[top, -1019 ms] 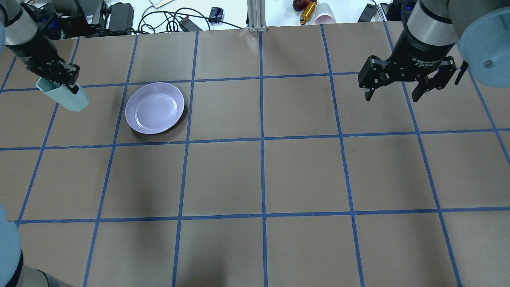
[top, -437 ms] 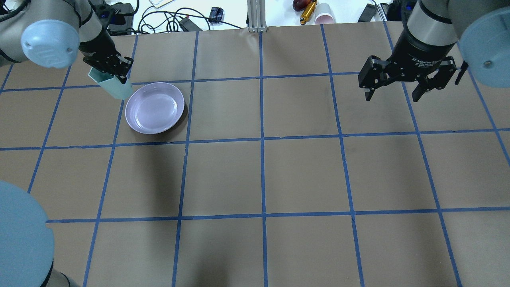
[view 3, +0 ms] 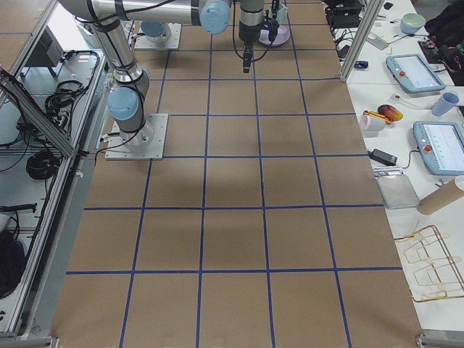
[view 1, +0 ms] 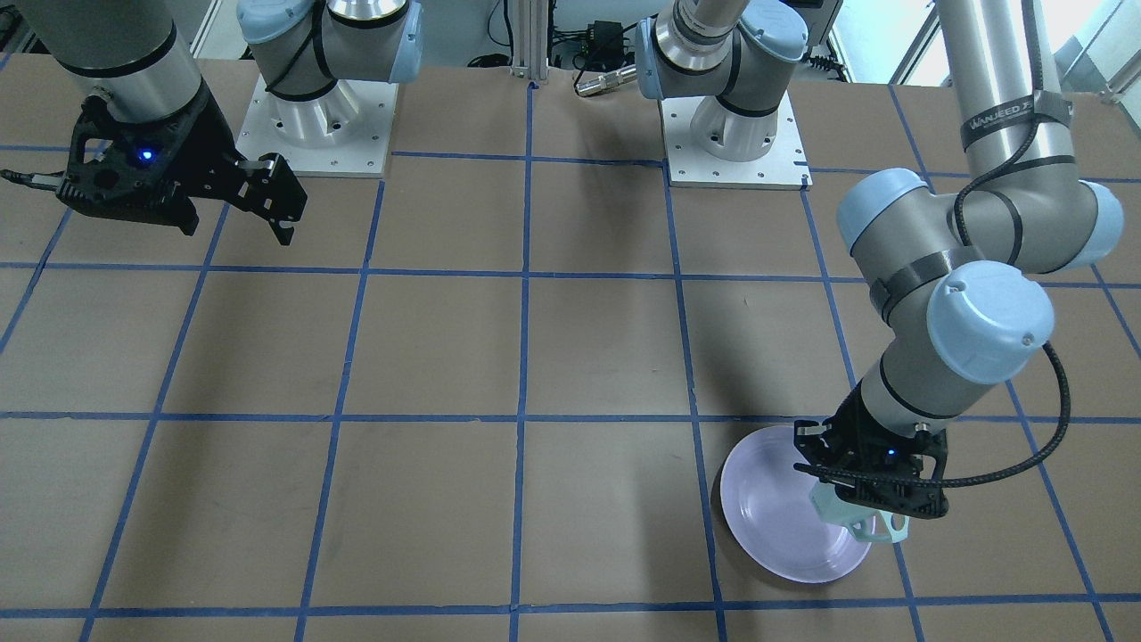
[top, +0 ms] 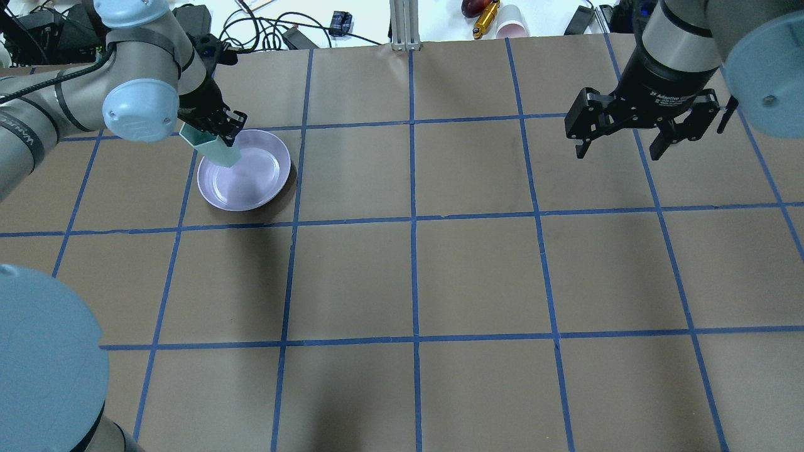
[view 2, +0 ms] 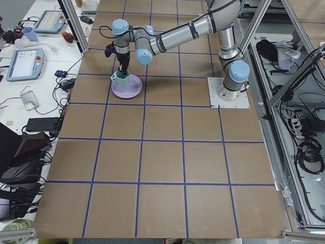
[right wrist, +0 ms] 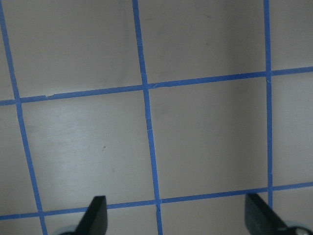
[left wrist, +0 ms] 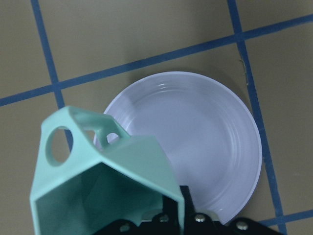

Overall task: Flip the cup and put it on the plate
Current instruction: 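Carry the upright cup with the left gripper over the lavender plate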

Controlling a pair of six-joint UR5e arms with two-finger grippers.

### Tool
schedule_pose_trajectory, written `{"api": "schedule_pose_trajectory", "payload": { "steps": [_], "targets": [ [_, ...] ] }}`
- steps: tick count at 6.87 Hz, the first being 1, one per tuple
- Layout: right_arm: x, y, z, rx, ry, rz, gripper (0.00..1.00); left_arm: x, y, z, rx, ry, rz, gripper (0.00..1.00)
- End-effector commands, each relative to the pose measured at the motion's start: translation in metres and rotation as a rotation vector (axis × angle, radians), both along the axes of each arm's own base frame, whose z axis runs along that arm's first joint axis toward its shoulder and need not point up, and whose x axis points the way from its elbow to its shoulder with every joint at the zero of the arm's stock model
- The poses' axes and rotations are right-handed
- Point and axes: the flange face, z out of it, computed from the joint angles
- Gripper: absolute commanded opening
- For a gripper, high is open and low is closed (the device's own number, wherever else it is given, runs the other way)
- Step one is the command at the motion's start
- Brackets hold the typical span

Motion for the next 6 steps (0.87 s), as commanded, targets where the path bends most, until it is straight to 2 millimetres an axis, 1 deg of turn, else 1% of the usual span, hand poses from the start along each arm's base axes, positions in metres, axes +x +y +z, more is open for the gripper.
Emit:
{"api": "schedule_pose_trajectory", "payload": {
  "steps": [1,2,4,6],
  "targets": [
    [0.0,0.0,0.0,0.0,0.0,0.0,1.0,-0.008,0.0,-0.016,0.009,0.008,-0.028,0.0],
    [0.0,0.0,0.0,0.0,0.0,0.0,1.0,-0.01,0.004,-0.022,0.022,0.011,-0.021,0.0],
    [0.0,0.0,0.0,0.0,0.0,0.0,1.0,-0.01,0.008,-0.027,0.037,0.01,-0.031,0.0],
    [0.0,0.0,0.0,0.0,0.0,0.0,1.0,-0.011,0.013,-0.036,0.057,0.011,-0.068,0.0]
  ]
}}
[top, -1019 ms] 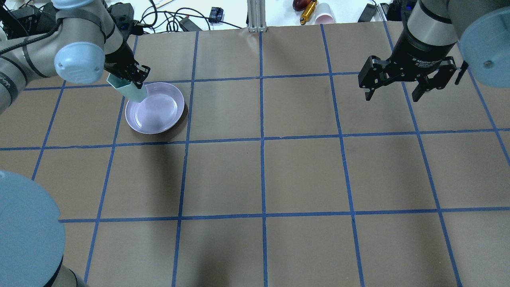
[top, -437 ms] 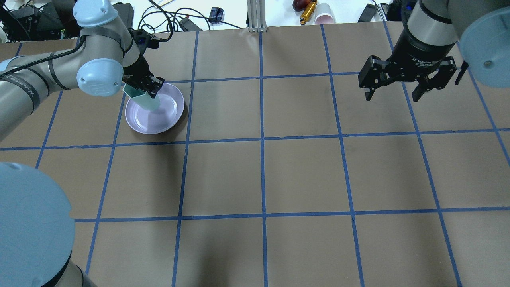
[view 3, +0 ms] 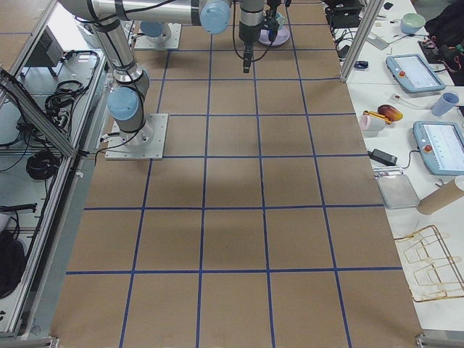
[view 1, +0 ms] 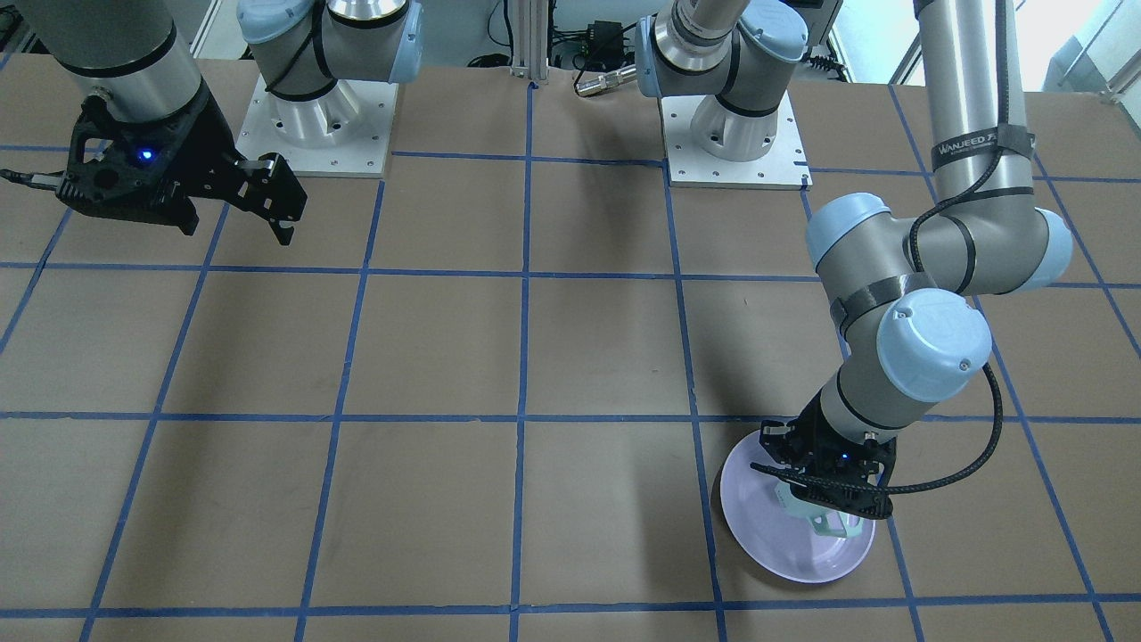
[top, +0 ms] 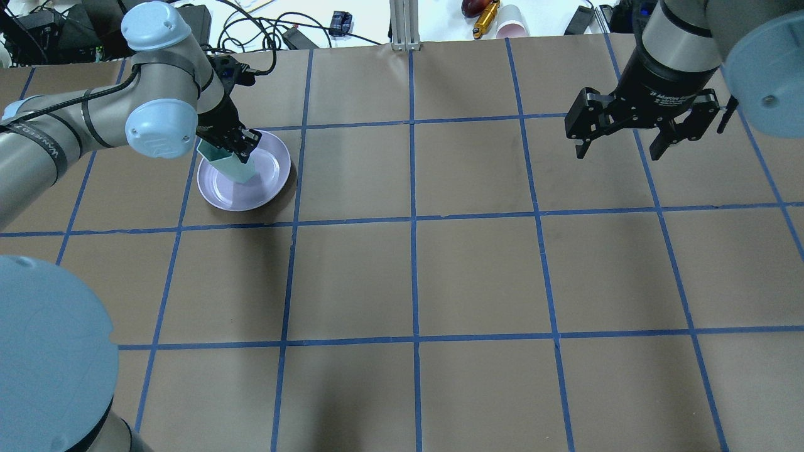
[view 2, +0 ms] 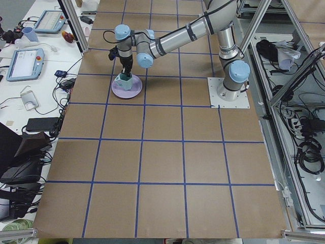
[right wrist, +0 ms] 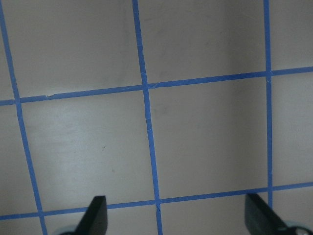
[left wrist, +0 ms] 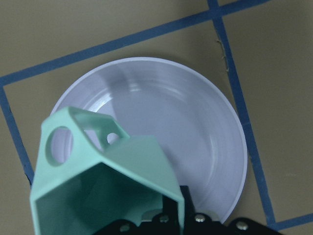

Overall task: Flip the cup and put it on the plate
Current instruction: 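Lower the cup onto the plate and open the left gripper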

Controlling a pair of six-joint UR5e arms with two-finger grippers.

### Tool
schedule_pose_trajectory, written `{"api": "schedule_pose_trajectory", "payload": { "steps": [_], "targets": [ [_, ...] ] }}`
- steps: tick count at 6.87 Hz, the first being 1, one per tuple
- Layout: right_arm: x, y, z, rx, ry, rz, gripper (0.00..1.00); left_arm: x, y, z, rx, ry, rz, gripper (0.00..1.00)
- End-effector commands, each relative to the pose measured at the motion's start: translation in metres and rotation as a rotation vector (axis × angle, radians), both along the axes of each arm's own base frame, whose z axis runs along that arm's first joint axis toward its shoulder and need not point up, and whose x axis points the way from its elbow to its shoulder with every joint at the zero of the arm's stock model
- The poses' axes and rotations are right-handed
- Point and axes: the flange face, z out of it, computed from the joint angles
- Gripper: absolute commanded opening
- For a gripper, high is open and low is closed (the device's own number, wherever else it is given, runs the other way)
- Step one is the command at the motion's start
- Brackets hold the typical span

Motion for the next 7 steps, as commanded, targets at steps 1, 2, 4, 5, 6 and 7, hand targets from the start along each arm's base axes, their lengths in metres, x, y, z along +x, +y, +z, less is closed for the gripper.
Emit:
{"api": "schedule_pose_trajectory", "payload": {
  "steps": [1,2,4,5,6,7],
  "targets": [
    [0.0,0.0,0.0,0.0,0.0,0.0,1.0,-0.001,0.003,-0.005,0.009,0.004,-0.017,0.23],
    [0.0,0.0,-0.001,0.002,0.0,0.0,1.0,-0.001,0.003,-0.005,0.012,0.005,-0.017,0.47],
    [0.0,0.0,0.0,0.0,0.0,0.0,1.0,-0.003,0.004,0.001,0.007,0.005,-0.012,1.0],
    [0.0,0.0,0.0,0.0,0.0,0.0,1.0,-0.011,0.007,0.023,-0.024,-0.002,0.002,1.0],
    [0.0,0.0,0.0,0.0,0.0,0.0,1.0,-0.014,0.008,0.038,-0.039,-0.002,0.035,1.0],
    [0.0,0.0,0.0,0.0,0.0,0.0,1.0,-0.016,0.009,0.056,-0.067,-0.006,0.043,1.0]
  ]
}}
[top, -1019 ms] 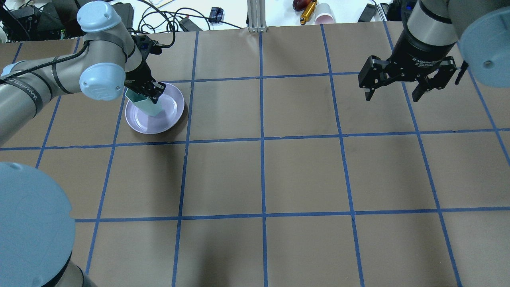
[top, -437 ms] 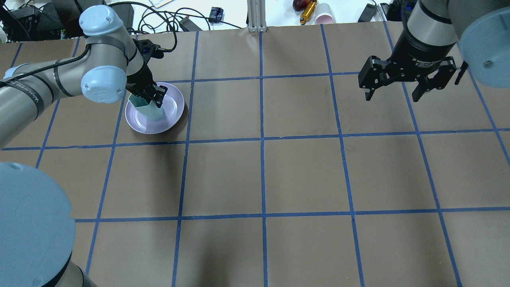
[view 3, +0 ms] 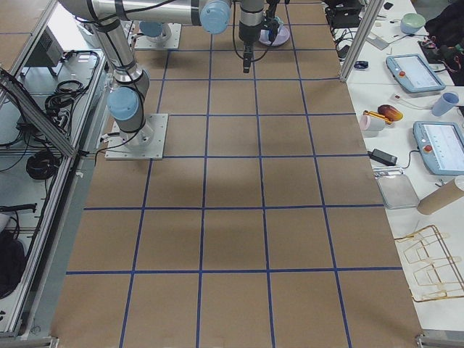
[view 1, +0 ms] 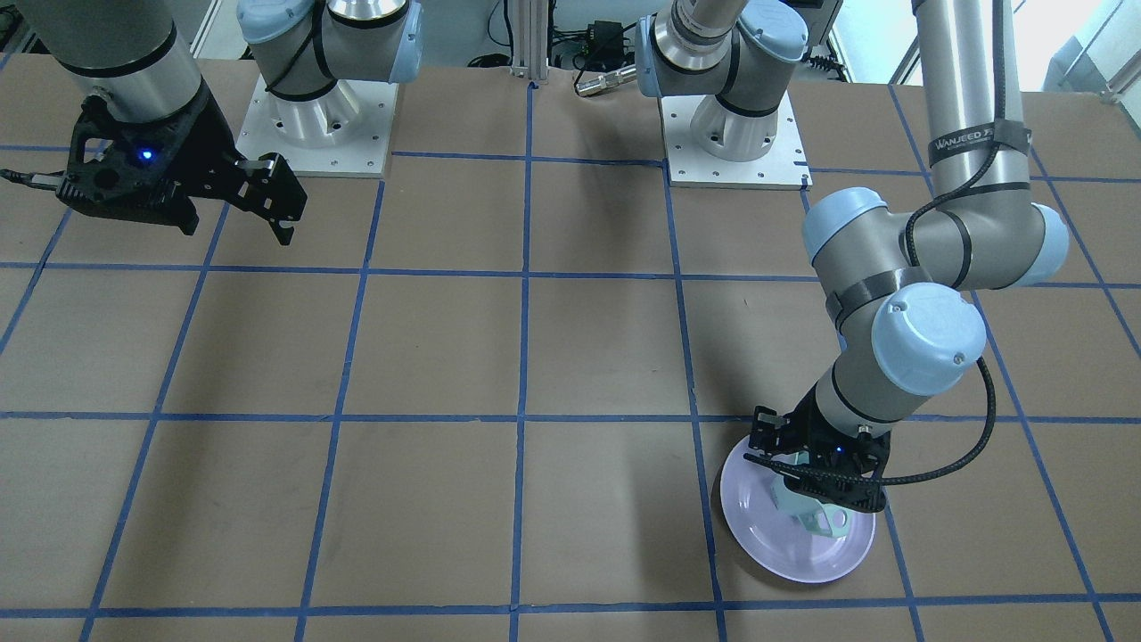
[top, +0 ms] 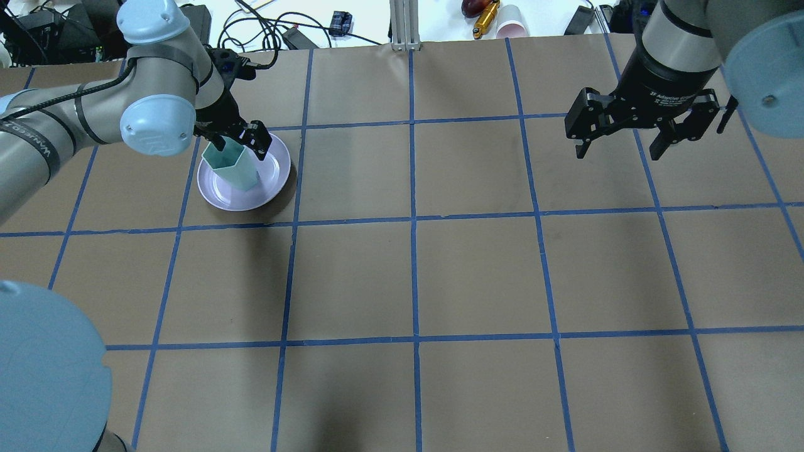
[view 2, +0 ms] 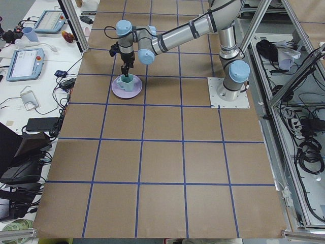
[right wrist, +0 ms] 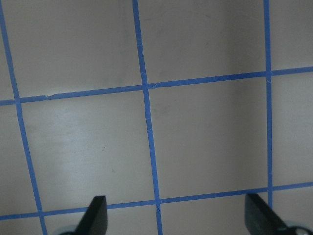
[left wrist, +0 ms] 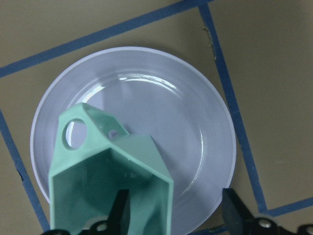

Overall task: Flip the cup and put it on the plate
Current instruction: 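Lower the cup onto the plate and open the left gripper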

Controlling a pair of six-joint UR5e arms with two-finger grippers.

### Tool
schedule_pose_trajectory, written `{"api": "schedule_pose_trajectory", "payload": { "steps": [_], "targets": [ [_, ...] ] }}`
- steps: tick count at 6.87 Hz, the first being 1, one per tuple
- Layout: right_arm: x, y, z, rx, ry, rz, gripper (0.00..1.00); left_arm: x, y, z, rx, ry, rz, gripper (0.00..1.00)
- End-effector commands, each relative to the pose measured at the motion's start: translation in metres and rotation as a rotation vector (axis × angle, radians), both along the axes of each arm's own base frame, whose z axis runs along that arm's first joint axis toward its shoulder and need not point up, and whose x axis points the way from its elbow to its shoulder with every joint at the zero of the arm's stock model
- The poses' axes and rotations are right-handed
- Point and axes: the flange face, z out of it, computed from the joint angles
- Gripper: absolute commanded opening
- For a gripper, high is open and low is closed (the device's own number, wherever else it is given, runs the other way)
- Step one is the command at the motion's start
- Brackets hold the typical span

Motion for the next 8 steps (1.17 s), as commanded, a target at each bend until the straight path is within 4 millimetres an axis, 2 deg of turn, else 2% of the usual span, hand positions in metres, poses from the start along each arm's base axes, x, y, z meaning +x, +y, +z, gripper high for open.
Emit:
{"api": "schedule_pose_trajectory", "payload": {
  "steps": [1,2,4,6,7,8],
  "targets": [
    [0.0,0.0,0.0,0.0,0.0,0.0,1.0,-0.004,0.007,0.043,-0.002,-0.004,0.068,1.0],
    [0.0,0.0,0.0,0.0,0.0,0.0,1.0,-0.006,0.01,0.075,0.007,-0.003,0.118,1.0],
    [0.0,0.0,0.0,0.0,0.0,0.0,1.0,-0.011,0.027,0.12,0.077,0.005,0.19,1.0],
    [0.0,0.0,0.0,0.0,0.0,0.0,1.0,-0.014,0.049,0.15,0.066,0.004,0.25,1.0],
    [0.0,0.0,0.0,0.0,0.0,0.0,1.0,-0.024,0.058,0.158,0.055,0.008,0.299,1.0],
    [0.0,0.0,0.0,0.0,0.0,0.0,1.0,-0.045,0.066,0.163,0.046,0.006,0.309,1.0]
  ]
}}
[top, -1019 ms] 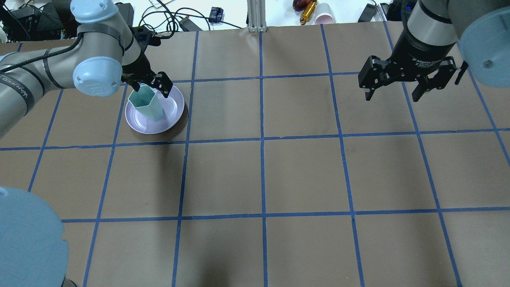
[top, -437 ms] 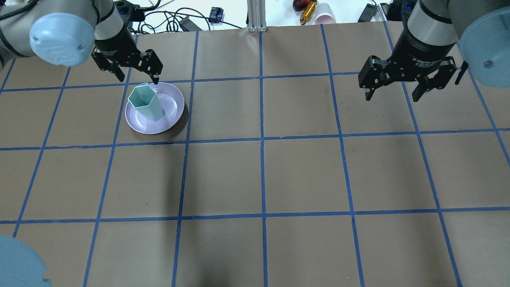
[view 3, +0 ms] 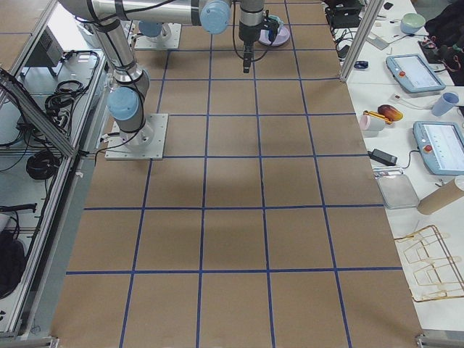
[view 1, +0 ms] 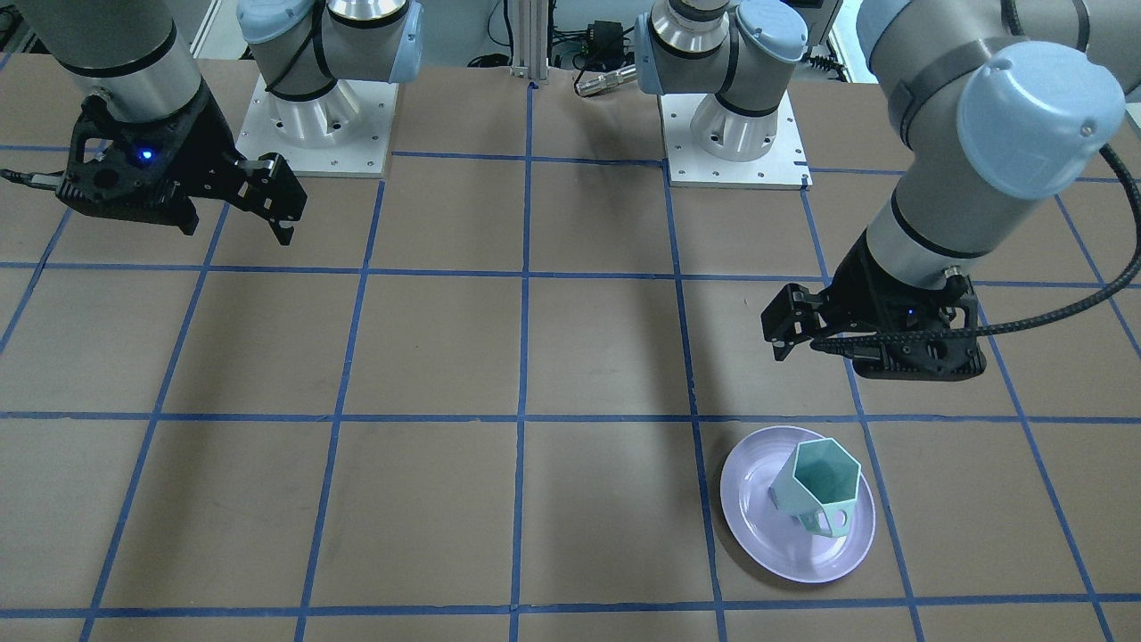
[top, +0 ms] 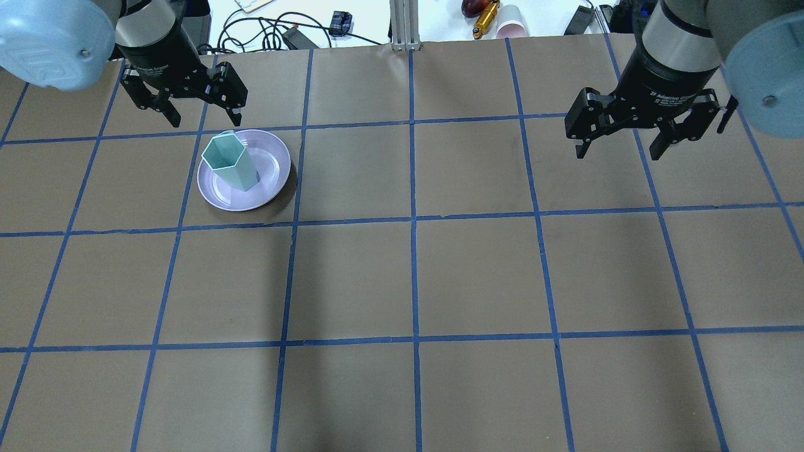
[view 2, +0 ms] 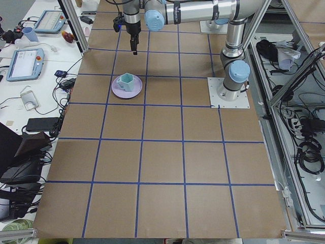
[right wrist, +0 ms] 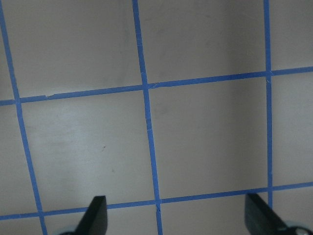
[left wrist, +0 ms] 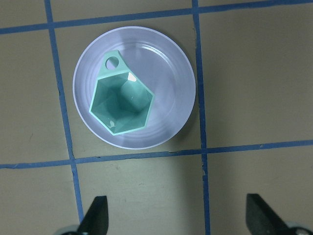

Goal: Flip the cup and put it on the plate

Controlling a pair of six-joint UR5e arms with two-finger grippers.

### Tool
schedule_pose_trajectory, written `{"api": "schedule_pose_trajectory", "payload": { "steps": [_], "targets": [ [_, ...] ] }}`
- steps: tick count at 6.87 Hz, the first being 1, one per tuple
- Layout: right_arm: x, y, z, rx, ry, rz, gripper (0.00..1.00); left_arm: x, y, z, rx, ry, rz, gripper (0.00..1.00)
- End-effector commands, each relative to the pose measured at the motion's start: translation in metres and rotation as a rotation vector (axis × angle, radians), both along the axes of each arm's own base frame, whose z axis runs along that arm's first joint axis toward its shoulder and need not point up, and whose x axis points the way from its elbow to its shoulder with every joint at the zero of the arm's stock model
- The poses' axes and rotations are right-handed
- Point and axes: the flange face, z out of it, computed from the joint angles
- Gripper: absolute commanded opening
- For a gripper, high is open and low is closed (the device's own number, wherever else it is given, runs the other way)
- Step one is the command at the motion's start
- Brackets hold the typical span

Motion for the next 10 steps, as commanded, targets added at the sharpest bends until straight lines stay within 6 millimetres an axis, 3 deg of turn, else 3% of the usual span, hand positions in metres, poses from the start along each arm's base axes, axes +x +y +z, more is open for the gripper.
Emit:
{"api": "schedule_pose_trajectory", "payload": {
  "steps": [1,4,10],
  "targets": [
    [0.0,0.0,0.0,0.0,0.0,0.0,1.0,-0.031,0.019,0.015,-0.012,0.004,0.045,1.0],
    [0.0,0.0,0.0,0.0,0.0,0.0,1.0,-0.026,0.037,0.032,0.012,0.009,0.018,1.0],
    [0.0,0.0,0.0,0.0,0.0,0.0,1.0,-0.02,0.043,0.027,0.046,0.014,0.021,1.0]
  ]
}}
